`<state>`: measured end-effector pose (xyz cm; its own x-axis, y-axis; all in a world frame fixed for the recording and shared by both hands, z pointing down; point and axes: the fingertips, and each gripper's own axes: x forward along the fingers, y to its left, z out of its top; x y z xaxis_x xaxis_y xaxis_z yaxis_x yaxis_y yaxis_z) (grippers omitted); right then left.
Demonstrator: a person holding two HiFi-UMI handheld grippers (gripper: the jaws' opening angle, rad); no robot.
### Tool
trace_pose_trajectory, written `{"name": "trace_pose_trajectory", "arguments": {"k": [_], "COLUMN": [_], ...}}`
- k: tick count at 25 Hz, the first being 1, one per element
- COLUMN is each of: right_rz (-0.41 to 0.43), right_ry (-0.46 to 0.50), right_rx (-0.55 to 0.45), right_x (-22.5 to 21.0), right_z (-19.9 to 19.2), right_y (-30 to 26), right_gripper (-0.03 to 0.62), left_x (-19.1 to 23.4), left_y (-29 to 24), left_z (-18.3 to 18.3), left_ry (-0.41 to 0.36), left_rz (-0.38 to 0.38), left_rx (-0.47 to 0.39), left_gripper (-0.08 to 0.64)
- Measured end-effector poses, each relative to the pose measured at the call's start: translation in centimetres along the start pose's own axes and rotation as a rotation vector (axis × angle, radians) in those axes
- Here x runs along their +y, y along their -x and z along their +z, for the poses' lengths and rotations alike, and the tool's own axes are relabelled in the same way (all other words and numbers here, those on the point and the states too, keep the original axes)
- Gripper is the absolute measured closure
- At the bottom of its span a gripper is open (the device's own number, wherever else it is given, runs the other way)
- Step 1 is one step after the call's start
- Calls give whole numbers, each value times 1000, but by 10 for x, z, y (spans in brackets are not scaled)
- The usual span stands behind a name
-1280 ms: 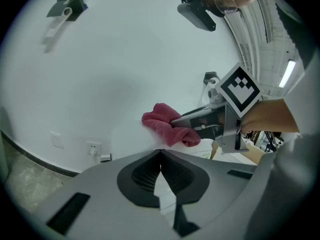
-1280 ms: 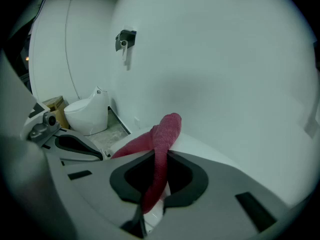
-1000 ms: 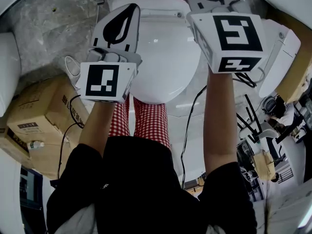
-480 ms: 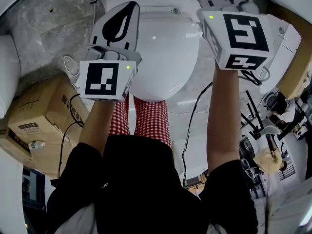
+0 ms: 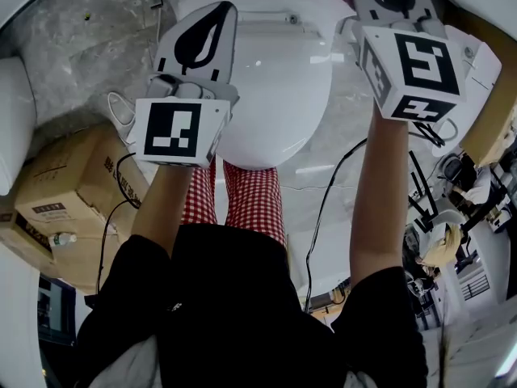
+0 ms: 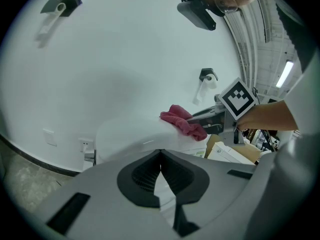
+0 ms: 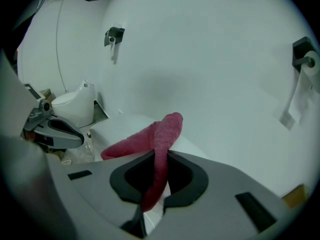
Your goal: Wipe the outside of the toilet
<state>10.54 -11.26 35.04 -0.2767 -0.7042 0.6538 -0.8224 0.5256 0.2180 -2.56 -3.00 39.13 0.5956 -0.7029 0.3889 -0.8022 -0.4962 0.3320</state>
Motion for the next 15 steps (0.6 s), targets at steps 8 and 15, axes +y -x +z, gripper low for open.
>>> {"name": "trace_pose_trajectory", "arguments": {"k": [8,15], "right_rz": [-36,-101], "right_ry": [-5,26], "right_rx": [18,53], "right_x": [-14,-34], "right_z": [-12,-30], "right_y": [5,13], "right_gripper": [538,538], "left_x": [2,2], "left_y": [1,2], "left_z": [-1,-4], "left_ry": [1,-5], "left_rz": [6,6], "left_rx": [-3,5], "left_gripper": [551,551]}}
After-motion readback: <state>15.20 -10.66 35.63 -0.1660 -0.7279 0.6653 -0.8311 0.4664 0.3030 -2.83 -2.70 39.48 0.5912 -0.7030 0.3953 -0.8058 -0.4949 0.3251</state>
